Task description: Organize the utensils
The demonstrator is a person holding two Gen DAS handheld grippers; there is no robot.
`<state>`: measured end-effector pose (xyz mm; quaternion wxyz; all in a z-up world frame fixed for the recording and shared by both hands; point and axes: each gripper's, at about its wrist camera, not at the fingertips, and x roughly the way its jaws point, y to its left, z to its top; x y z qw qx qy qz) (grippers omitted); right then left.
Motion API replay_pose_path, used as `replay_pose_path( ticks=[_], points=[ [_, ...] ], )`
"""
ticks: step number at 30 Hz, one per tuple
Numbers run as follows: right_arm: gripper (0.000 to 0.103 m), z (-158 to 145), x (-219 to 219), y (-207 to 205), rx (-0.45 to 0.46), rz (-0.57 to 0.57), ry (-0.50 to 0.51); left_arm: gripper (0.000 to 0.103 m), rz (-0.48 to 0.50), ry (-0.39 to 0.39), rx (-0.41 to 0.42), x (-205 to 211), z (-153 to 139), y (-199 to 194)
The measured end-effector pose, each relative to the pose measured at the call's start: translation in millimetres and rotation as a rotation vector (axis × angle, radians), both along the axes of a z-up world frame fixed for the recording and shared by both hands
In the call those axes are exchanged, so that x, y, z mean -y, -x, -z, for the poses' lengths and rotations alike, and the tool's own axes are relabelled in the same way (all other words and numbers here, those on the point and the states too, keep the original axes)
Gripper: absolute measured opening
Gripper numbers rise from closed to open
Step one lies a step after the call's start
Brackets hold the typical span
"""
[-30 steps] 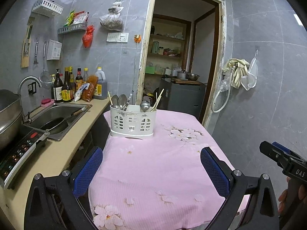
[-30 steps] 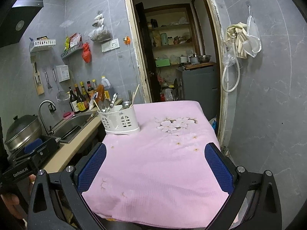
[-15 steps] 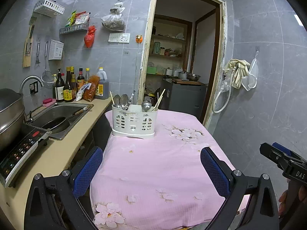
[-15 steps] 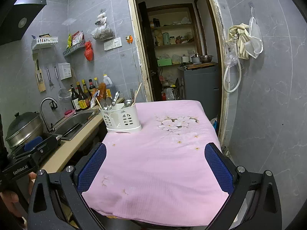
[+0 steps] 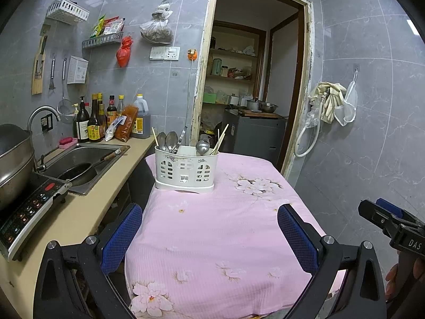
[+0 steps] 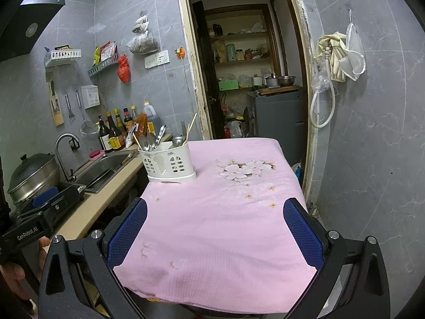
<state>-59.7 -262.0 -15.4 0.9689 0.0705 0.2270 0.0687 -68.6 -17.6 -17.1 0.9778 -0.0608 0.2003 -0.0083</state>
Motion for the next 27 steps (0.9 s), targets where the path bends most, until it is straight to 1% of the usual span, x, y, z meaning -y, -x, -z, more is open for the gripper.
replay_pose_path(
  ticks=[27],
  points=[
    [0.101, -0.1, -1.4, 0.9, -0.002, 0.0, 0.003, 0.103, -0.003, 0.0, 0.0, -3.6, -0.1, 1.5]
  ],
)
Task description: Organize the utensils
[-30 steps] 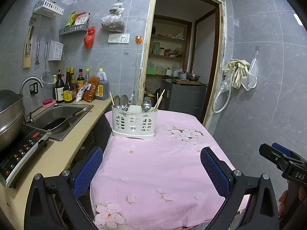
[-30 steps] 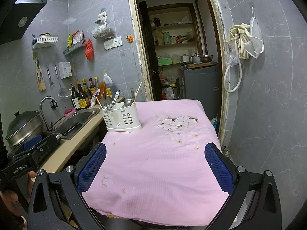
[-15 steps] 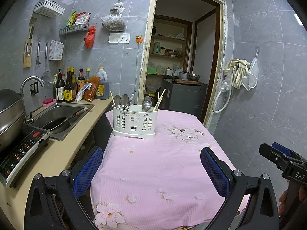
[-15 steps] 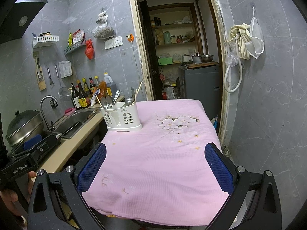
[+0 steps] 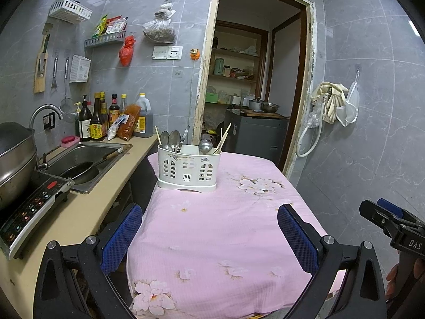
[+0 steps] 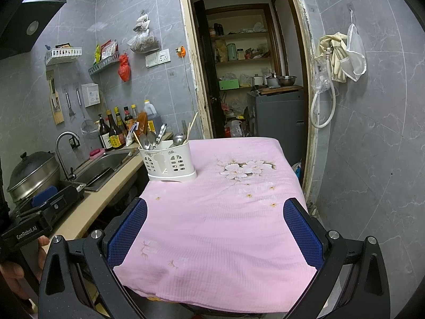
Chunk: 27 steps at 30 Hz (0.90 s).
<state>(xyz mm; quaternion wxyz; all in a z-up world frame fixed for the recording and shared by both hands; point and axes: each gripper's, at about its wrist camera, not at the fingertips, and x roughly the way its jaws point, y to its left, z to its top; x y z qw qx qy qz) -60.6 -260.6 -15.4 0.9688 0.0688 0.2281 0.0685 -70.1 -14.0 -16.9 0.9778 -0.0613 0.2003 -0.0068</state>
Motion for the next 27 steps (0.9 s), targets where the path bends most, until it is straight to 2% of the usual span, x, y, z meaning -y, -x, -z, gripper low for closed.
replay_pose_path(
  ticks=[27],
  points=[
    [0.101, -1.6, 1.2, -1.0, 0.0, -0.002, 0.001, 0.103, -0.001, 0.002, -0.003, -4.7, 0.4, 2.5]
  ],
)
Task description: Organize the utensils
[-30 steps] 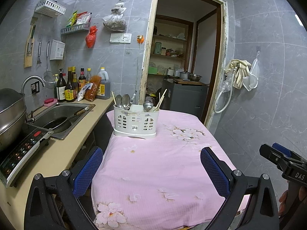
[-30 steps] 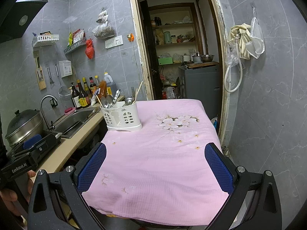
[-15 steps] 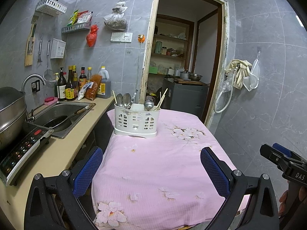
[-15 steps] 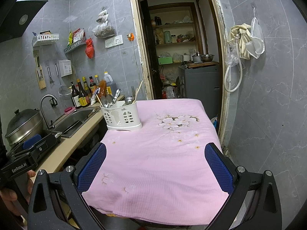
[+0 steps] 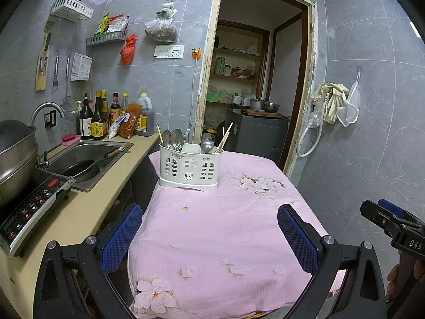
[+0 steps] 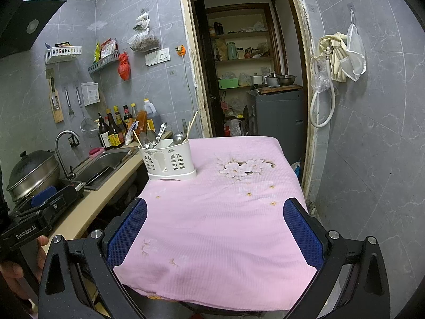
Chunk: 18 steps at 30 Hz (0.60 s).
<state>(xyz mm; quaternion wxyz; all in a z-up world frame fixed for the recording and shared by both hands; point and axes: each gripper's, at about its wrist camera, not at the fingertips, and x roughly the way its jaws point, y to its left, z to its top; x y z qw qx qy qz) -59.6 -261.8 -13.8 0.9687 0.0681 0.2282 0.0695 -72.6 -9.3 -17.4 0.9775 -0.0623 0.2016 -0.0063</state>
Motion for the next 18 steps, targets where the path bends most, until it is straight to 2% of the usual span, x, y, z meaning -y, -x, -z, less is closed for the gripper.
replay_pose_path(
  ticks=[18],
  points=[
    [0.101, 0.8, -0.8, 0.2, -0.005, -0.005, 0.002, 0.103, -0.013, -0.016, 0.0, -2.5, 2.5, 1.4]
  ],
)
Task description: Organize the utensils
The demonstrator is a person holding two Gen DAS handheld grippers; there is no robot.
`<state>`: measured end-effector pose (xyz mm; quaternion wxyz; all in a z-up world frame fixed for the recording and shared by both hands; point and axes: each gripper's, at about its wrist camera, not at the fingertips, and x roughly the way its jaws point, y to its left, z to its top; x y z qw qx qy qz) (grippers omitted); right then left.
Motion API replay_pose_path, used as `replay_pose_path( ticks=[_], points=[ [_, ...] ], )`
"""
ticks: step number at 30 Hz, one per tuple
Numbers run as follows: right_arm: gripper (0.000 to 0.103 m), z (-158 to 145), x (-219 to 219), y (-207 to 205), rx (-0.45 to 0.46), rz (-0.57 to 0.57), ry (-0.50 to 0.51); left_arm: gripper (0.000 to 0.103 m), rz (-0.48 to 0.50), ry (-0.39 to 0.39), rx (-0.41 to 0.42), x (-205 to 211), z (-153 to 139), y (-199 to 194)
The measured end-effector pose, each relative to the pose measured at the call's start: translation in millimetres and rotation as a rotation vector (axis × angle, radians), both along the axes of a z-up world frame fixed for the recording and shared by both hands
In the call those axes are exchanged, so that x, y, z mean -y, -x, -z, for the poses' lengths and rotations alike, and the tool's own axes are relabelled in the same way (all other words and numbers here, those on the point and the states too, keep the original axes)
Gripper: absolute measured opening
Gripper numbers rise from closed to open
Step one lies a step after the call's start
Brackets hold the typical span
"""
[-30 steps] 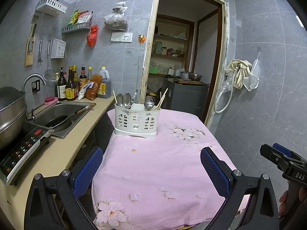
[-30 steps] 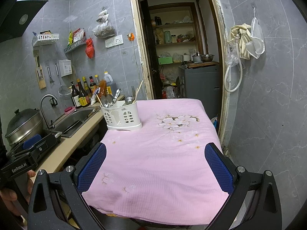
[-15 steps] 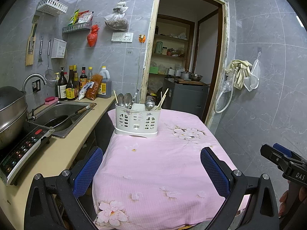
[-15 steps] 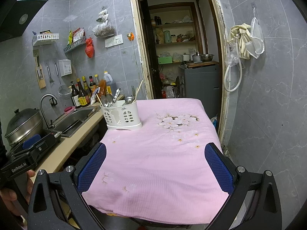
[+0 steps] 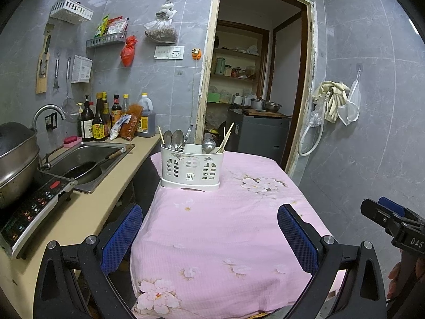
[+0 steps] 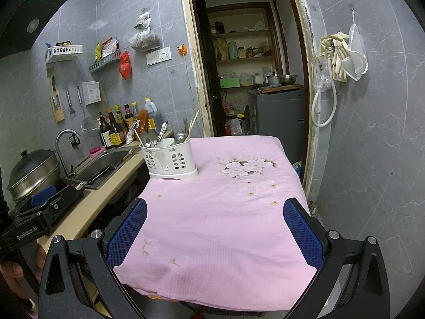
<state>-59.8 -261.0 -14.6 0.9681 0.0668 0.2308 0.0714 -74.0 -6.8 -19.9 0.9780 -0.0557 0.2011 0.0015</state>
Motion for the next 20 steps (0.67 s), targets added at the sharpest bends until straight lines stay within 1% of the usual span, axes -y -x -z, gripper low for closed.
replay_pose_path(
  ticks=[7, 20],
  points=[
    [0.101, 5.4, 0.3, 2.4, 0.0, -0.008, -0.001, 0.103, -0.016, 0.008, -0.008, 5.0, 1.3, -1.6],
    [0.101, 4.0, 1.9, 0.5, -0.006, -0.007, -0.005, 0.103, -0.023, 0.001, -0.012, 10.7, 1.5, -3.1]
  ],
)
